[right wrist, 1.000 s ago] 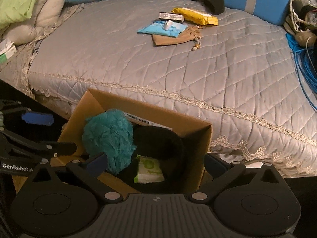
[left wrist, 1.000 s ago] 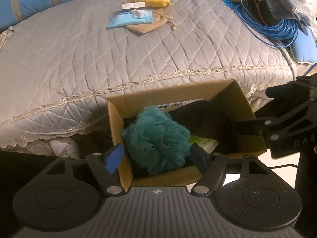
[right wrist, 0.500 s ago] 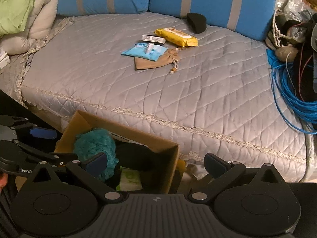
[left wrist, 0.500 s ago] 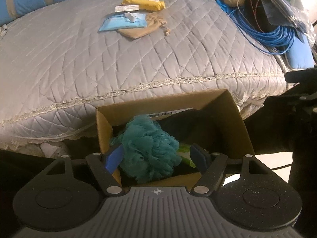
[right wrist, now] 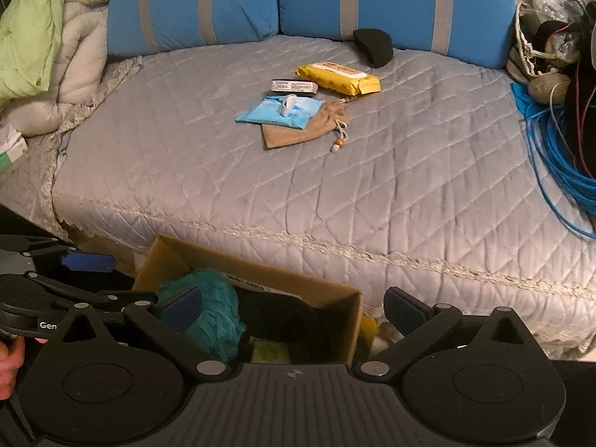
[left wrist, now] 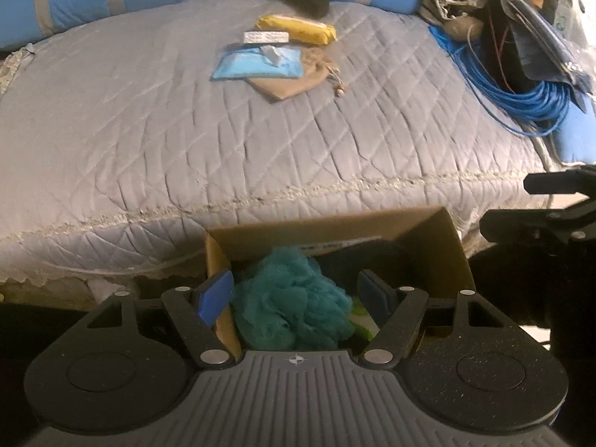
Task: Organize soft objects
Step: 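Move both open tools back toward the remaining items on the bed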
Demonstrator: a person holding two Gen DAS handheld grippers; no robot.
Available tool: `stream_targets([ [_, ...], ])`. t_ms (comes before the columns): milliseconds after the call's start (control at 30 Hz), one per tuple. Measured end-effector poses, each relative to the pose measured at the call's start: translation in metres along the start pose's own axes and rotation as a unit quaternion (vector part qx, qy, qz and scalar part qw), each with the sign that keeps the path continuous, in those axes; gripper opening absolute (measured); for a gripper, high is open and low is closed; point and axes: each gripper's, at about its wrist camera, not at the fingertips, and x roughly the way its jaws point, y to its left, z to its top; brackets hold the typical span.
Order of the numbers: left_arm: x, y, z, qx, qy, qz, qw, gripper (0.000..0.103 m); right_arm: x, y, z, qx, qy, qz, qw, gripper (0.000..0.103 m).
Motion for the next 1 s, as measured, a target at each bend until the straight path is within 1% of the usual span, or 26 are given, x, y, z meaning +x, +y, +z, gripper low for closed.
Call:
stream_targets([
  [67,0.001,0.002,0.006,-0.001,-0.005,0.001,1.0000,0.073,0.003,0.000,0.004,0.000,0.000,0.001,1.000,0.103],
  [333,0.003,0.012,0.035,-0.001,-0.026,0.008,0.9996,0.073,0.017,-0.008,0.029,0.002,-0.025,0.004,1.000,0.103],
  [600,0.009,0.021,0.064,-0.004,-0.049,0.007,0.9987,0.073,0.038,-0.014,0.057,-0.001,-0.057,0.013,0.998,0.103],
  [767,0.012,0.025,0.082,-0.009,-0.064,0.007,0.9979,0.073,0.047,-0.020,0.077,0.005,-0.068,0.014,0.998,0.103],
  [1000,0.017,0.022,0.115,0.005,-0.093,0.010,0.9956,0.073,0.061,-0.029,0.104,-0.014,-0.088,0.003,0.996,0.103],
])
